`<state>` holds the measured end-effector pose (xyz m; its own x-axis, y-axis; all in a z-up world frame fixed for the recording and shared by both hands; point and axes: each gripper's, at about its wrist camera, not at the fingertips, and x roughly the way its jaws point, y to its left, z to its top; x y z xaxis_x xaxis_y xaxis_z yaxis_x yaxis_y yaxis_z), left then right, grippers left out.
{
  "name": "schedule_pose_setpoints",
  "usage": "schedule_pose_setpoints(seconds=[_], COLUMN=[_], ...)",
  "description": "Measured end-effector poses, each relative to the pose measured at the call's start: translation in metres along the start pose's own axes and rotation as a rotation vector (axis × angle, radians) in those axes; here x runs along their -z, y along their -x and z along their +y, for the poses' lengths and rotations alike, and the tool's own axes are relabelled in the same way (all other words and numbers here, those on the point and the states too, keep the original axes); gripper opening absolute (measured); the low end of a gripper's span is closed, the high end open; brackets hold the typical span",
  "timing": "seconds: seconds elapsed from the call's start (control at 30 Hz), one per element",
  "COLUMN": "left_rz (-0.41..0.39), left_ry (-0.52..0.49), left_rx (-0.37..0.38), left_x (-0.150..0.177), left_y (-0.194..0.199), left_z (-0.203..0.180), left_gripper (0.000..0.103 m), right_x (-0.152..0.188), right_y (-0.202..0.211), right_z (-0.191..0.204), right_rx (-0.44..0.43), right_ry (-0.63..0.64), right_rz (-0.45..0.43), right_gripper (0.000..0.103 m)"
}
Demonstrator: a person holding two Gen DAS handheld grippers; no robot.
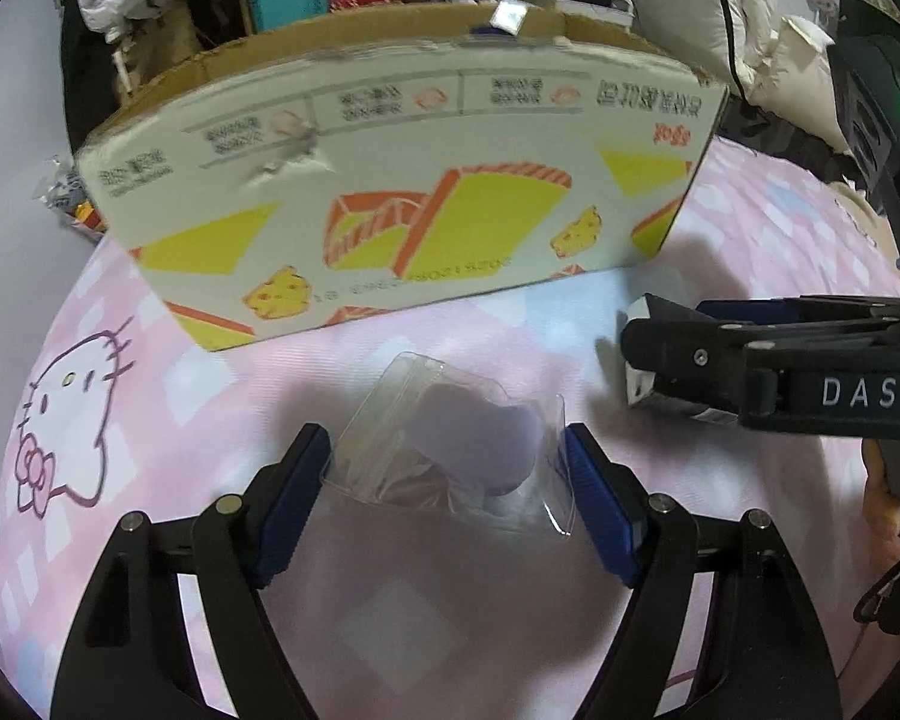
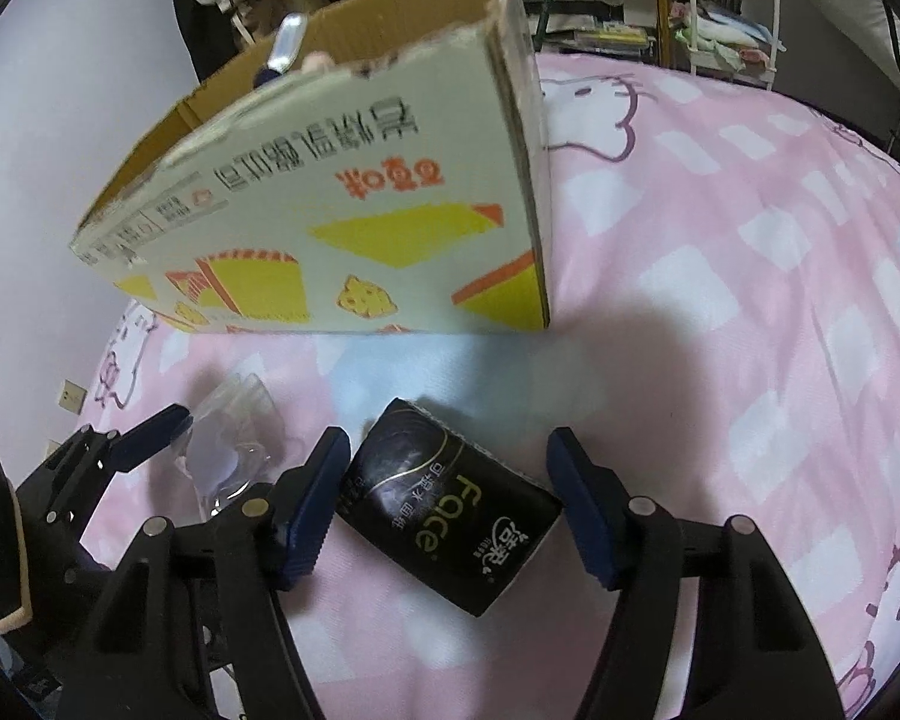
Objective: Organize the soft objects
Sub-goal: 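Lift the bag with the left gripper while the right gripper carries the tissue pack over the box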
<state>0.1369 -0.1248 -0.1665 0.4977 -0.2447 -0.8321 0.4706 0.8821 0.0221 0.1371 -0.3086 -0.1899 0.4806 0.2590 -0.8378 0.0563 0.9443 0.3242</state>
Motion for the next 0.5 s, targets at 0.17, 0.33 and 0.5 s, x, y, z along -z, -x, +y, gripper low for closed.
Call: schedule_pose_setpoints(seconds=[0.17, 0.33, 0.5], left_rz=[-0.049, -0.118, -0.223], left_ry=[0.028, 0.048, 0.053], left_rx=[-0.030, -0.060, -0.109], left_x=[-0.001, -0.001, -0.007], left_y=[0.019, 0.047, 0.087], left_z=[0.007, 0.015, 0.019], left_gripper=[0.078, 0.078, 0.078], right_x=[-0.001, 0.000, 0.002], right_y=[0.017, 0.049, 0.091], right_z=[0.001, 0.012, 0.026], right_rx=[-0.010, -0.021, -0.053], right_ry=[0.021, 0.066, 0.106], right_rz=[-0.062, -0.180, -0.324], right_gripper=[0.071, 0.071, 0.071])
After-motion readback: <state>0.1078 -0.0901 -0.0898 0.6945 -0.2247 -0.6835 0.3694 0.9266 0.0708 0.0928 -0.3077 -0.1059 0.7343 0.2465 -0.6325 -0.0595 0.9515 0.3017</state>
